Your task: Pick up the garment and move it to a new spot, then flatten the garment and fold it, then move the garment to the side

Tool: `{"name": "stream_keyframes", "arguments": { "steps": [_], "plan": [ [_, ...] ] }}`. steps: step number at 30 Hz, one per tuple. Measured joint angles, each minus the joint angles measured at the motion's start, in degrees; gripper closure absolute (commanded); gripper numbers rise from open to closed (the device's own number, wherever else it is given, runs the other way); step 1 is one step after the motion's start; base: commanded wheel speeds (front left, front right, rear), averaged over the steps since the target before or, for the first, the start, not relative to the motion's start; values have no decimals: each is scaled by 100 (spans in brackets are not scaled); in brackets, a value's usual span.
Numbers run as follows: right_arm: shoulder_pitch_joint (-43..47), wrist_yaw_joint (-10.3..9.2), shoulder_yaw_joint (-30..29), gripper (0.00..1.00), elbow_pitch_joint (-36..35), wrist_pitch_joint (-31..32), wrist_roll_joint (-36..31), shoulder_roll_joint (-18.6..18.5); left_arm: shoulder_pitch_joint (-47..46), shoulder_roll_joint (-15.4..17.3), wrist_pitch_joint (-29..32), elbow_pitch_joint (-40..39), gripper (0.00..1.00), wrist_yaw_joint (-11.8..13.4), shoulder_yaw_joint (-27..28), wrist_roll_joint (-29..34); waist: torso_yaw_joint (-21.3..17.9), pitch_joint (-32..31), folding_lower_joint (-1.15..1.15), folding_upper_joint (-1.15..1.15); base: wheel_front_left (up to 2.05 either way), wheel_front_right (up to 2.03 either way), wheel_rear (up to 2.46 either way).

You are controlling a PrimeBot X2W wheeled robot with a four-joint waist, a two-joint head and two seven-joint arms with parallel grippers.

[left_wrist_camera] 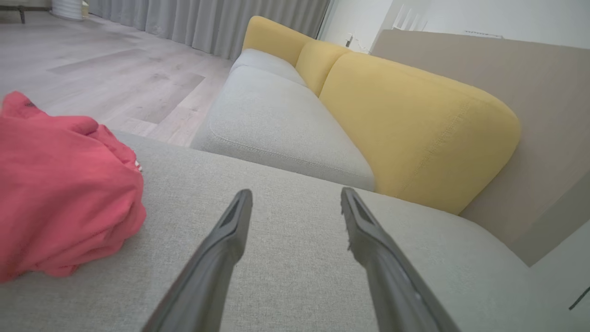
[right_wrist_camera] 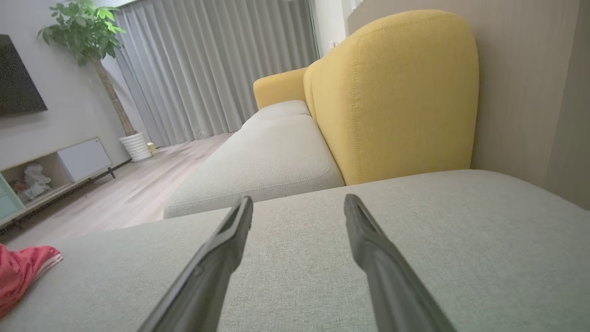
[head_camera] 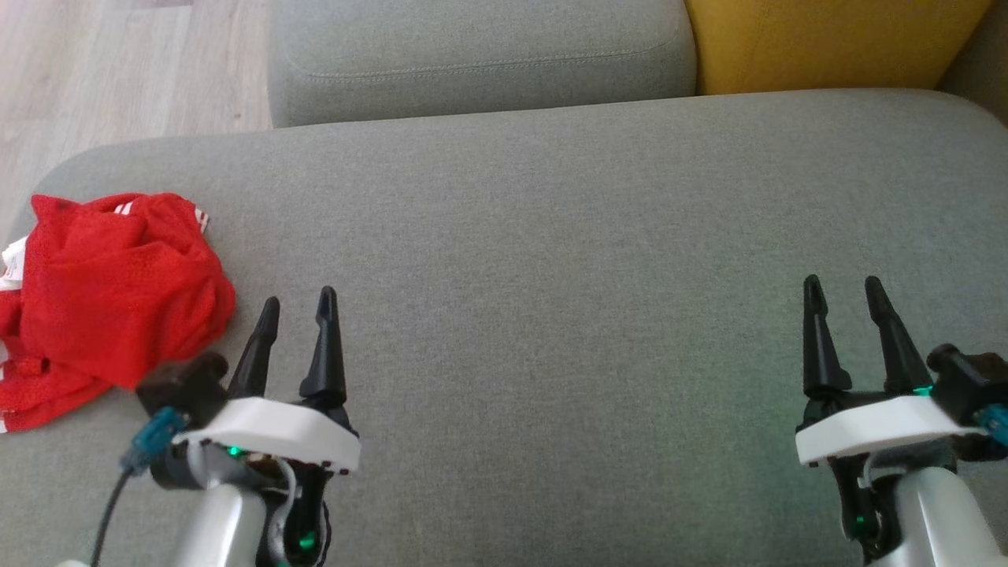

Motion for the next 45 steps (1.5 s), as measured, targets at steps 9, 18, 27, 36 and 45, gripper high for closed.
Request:
{"name": "stream_keyframes", "arguments": {
  "steps": [9,18,27,36,45],
  "plan": [
    [-1,1,8,0,1,-135,-924,24,-126,248,-171,23,0,446,-524,648,-3,13,0,0,0,0,0],
    [-1,1,-29,0,11,-296,-1448,97,-217,331,-321,0,0,815,-745,973,2,2,0,0,0,0,0],
    [-1,1,-83,0,181,-450,-1102,169,-183,79,-452,-89,0,524,-348,916,35,-18,0,0,0,0,0],
    [-6,1,48,0,327,-488,-758,175,-7,-205,-620,233,0,66,40,1269,38,-14,0,0,0,0,0],
    [-104,1,116,0,322,-588,-934,176,5,-269,-702,421,0,-88,133,1816,39,-2,0,0,0,0,0]
  ]
}}
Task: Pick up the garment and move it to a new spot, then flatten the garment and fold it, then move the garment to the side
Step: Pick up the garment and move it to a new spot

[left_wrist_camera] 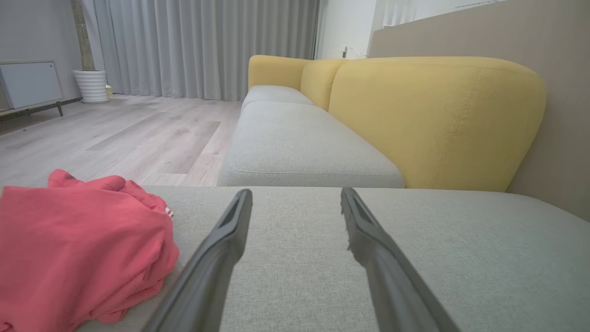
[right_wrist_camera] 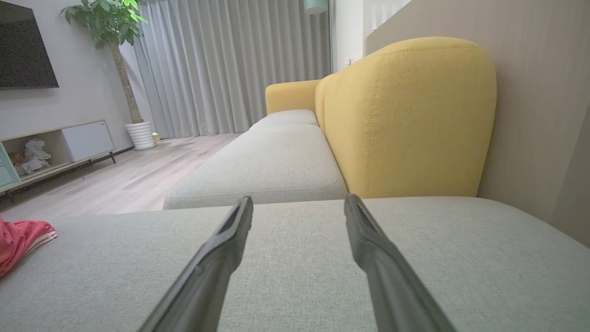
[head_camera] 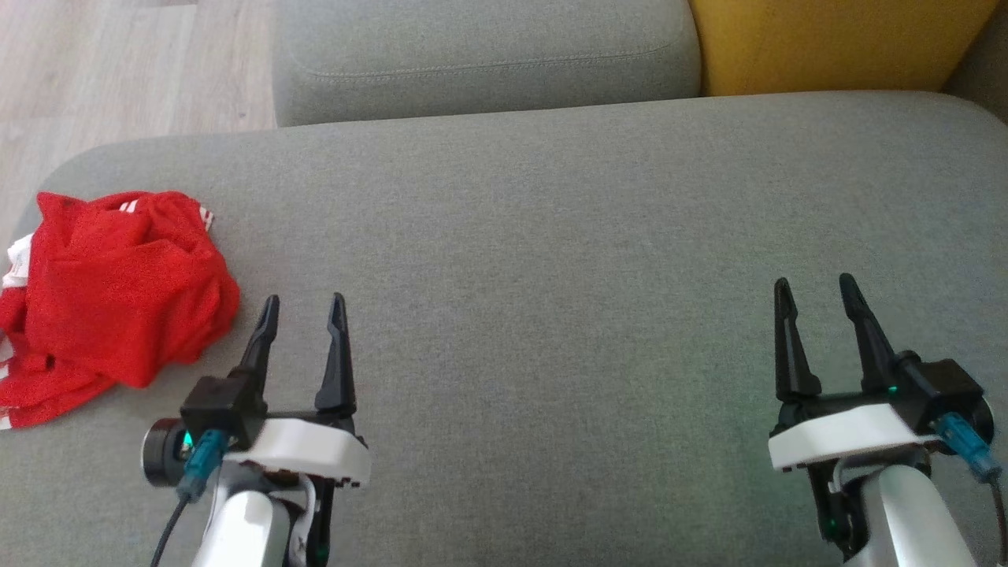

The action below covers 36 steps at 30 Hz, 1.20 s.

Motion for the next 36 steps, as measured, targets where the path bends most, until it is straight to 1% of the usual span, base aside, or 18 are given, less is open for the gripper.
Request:
{"name": "stream_keyframes", "arguments": {
  "steps": [4,11,20,28,32,36],
  "plan": [
    [-13,0,51,0,-7,-1,19,-1,-1,-9,-1,19,0,-42,91,15,62,-25,0,0,0,0,0],
    [-4,0,146,0,0,-2,66,-1,-1,-21,0,20,0,9,88,-2,428,-94,0,0,0,0,0],
    [58,0,434,0,53,-45,211,-1,61,-23,-1,29,0,44,245,-42,1197,-240,0,0,0,0,0],
    [139,0,665,0,165,-53,363,5,247,-20,-1,19,0,4,448,45,1924,-348,0,0,0,0,0],
    [139,0,701,0,200,-66,413,5,276,-22,-1,15,0,-1,466,73,2216,-371,0,0,0,0,0],
    [140,0,739,0,229,-101,464,5,279,-20,-1,14,0,-44,498,76,2420,-385,0,0,0,0,0]
  ]
}}
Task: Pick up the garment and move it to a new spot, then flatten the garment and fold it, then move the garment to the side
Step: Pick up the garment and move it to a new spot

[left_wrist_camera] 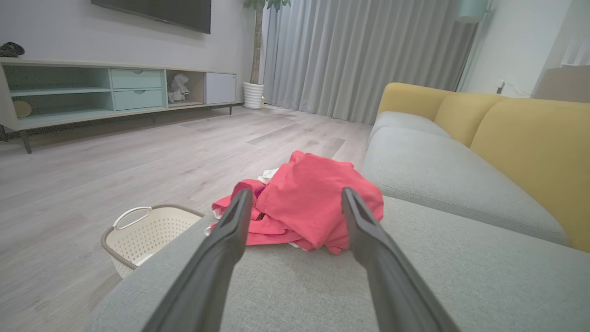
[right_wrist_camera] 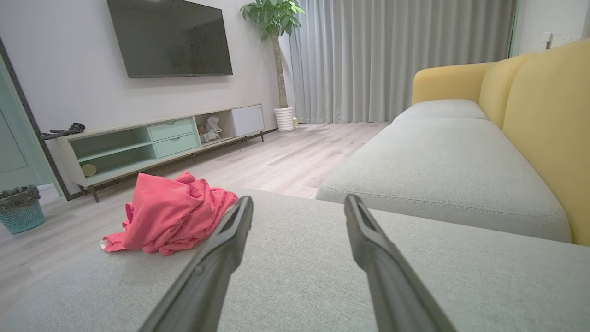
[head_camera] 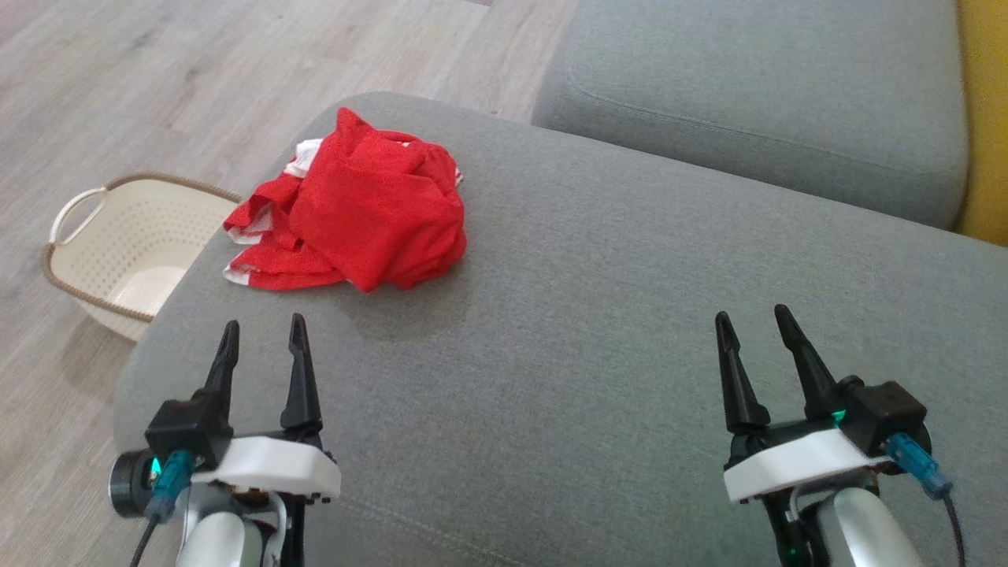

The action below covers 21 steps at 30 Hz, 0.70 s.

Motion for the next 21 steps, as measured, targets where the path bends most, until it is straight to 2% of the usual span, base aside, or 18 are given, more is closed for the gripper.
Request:
{"name": "stream_keyframes", "arguments": {
  "steps": [8,21],
  "plan": [
    [-1,0,53,0,38,-1,37,0,4,0,0,-40,0,0,71,0,112,34,0,0,0,0,0],
    [-17,0,69,0,69,-2,79,0,-16,0,0,-102,0,-41,382,1,-80,239,0,0,0,0,0]
  ]
}}
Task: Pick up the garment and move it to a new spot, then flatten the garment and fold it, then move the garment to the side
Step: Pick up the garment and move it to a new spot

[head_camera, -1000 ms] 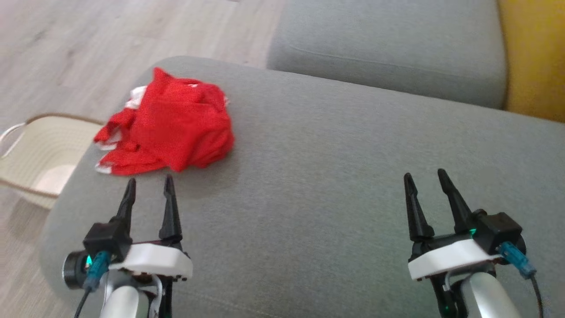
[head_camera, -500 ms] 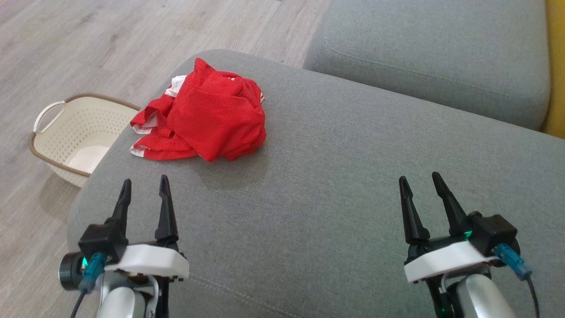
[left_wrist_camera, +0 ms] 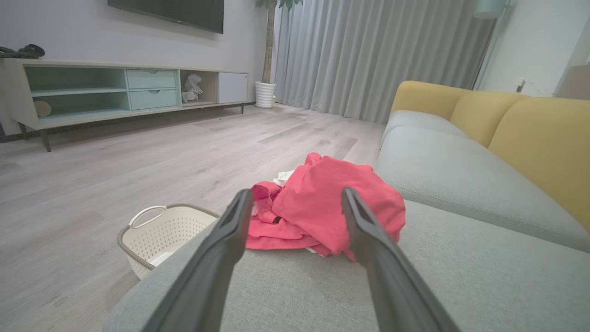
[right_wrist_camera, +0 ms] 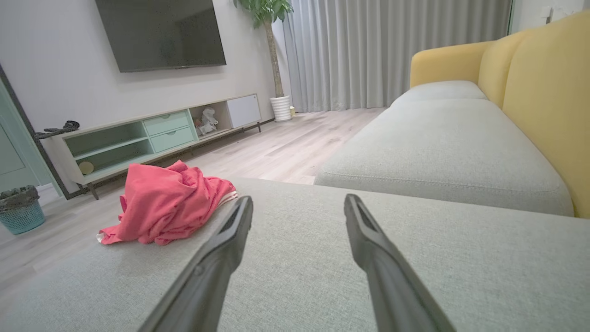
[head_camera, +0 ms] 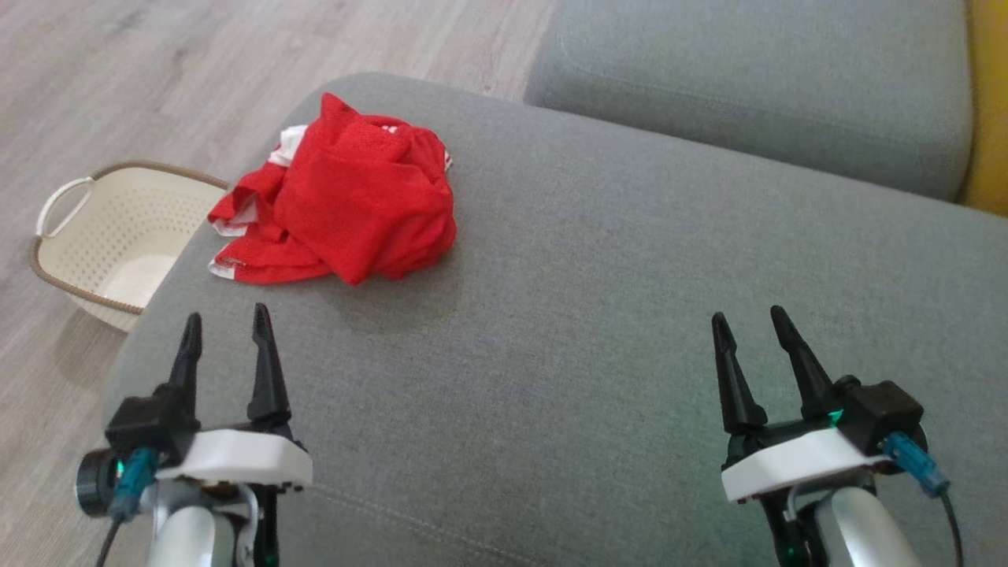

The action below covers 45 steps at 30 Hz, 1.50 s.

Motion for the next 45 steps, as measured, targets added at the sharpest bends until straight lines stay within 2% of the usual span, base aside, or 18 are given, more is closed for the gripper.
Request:
{"name": "stream_keyframes", "arguments": {
  "steps": [7,12,20,28,33,34,35,39,42,45],
  "plan": [
    [-76,0,-299,0,-314,25,-280,0,-538,98,-10,347,0,-296,292,119,-177,400,0,0,0,0,0],
    [-268,0,-698,0,-832,236,-548,-1,-1411,445,15,1157,0,-560,315,181,-333,832,0,0,0,0,0],
    [-475,0,-925,0,-1622,592,-801,-9,-3134,895,926,2565,0,-1020,300,-58,-657,1609,1,0,0,0,0],
    [-619,0,-851,0,-1879,671,-800,-18,-4044,1269,1695,3713,0,-1151,143,-289,-1099,2079,2,0,0,0,0],
    [-632,0,-849,0,-1933,668,-799,-19,-4451,1496,1868,4318,0,-1169,49,-304,-1390,2330,1,0,0,0,0],
    [-635,0,-847,0,-1933,667,-799,-18,-4518,1528,1886,4432,19,-1169,48,-304,-1442,2370,1,0,0,0,0],
    [-638,0,-849,0,-1931,666,-798,-19,-4576,1548,1898,4540,100,-1168,48,-304,-1487,2404,1,0,0,0,0],
    [-680,0,-849,0,-1889,611,-798,-18,-4732,1597,1718,4812,100,-1079,15,-264,-1617,2483,1,0,0,0,0],
    [-727,0,-848,0,-1774,561,-795,-16,-4765,1607,1179,4930,100,-909,38,-264,-1633,2405,0,0,0,0,0],
    [-726,0,-845,0,-1670,533,-789,-15,-4791,1606,743,4936,100,-853,56,-264,-1612,2281,0,0,0,0,0]
  ]
}}
